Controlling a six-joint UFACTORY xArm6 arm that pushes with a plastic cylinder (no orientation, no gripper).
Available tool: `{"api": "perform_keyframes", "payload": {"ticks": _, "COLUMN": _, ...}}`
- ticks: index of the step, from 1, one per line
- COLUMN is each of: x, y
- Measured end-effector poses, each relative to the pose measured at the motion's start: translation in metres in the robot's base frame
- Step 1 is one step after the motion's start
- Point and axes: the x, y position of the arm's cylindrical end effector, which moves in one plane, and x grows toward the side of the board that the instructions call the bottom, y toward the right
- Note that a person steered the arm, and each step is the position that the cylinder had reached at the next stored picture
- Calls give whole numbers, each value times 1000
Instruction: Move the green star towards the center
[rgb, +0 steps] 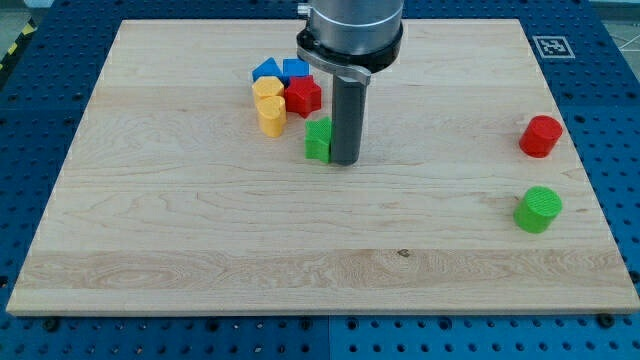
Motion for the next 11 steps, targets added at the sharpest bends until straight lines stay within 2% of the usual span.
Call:
{"api": "perform_keyframes", "payload": {"ticks": 3, "x": 30, "y": -22}}
{"api": "perform_keyframes", "payload": {"ticks": 7, "x": 5, "y": -51}}
{"api": "perform_keyframes", "payload": {"ticks": 11, "x": 2, "y": -36}}
